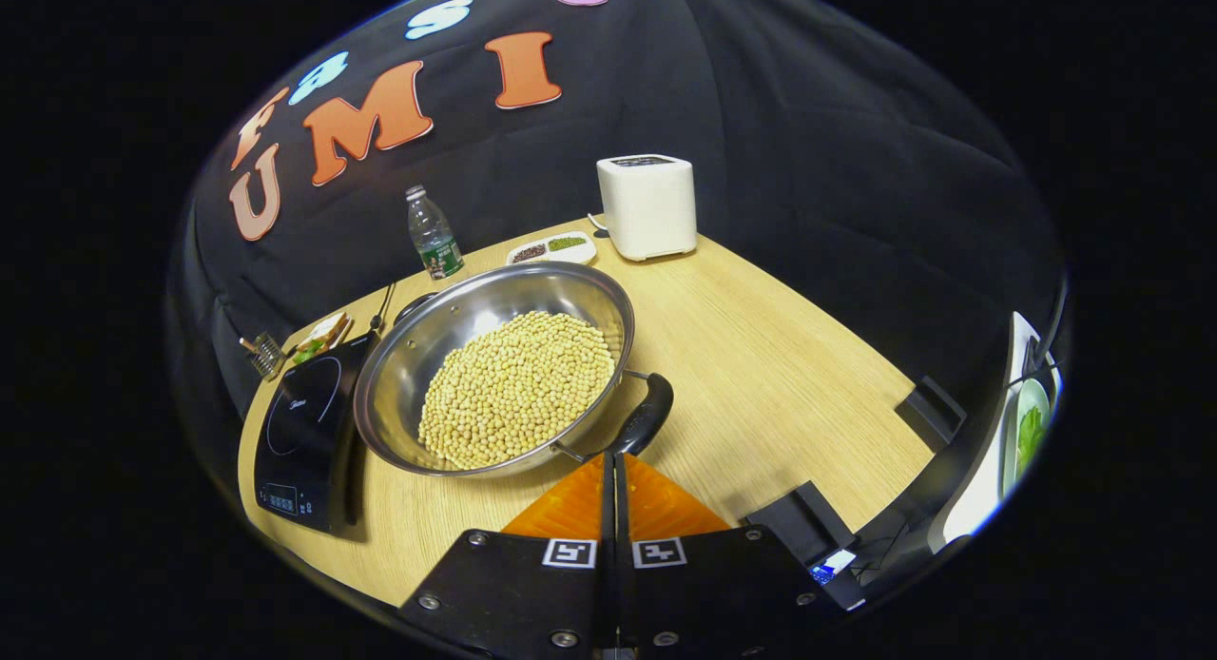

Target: First push the handle of the pot to place it horizontally, then grasp the pot with both hands and set it on the induction cooktop.

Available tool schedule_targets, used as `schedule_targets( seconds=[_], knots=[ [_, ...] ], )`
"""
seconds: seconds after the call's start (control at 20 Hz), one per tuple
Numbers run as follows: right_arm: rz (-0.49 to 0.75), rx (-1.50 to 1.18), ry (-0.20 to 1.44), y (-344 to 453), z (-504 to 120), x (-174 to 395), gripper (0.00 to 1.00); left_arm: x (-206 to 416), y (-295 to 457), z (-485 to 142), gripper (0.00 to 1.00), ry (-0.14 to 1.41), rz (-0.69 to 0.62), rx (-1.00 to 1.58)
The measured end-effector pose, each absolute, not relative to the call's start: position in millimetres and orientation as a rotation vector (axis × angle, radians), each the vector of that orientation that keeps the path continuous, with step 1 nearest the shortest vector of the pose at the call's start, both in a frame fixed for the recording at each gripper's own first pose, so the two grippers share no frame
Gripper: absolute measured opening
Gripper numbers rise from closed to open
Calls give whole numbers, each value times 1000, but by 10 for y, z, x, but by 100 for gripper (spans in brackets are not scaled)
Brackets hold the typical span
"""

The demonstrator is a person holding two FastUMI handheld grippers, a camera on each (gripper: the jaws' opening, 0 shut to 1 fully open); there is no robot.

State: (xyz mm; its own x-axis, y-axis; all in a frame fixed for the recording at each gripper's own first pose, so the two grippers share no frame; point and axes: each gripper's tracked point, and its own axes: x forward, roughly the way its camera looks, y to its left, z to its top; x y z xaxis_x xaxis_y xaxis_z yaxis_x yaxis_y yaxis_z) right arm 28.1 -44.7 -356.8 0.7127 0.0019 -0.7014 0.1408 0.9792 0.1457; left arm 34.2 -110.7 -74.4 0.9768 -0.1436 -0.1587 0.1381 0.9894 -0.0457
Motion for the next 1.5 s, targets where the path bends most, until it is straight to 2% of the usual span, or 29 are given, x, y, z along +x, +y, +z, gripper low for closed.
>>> schedule_targets(
  seconds=[0.65, 1.5],
  knots=[
    [-140, 191, 749, -611, -3637, 641, 0, 402, -1063, -981, 99, 214, -132, -77],
    [-149, 218, 715, -787, -3769, 1447, 0, 563, -1879, -1397, 96, 283, -231, -97]
  ],
)
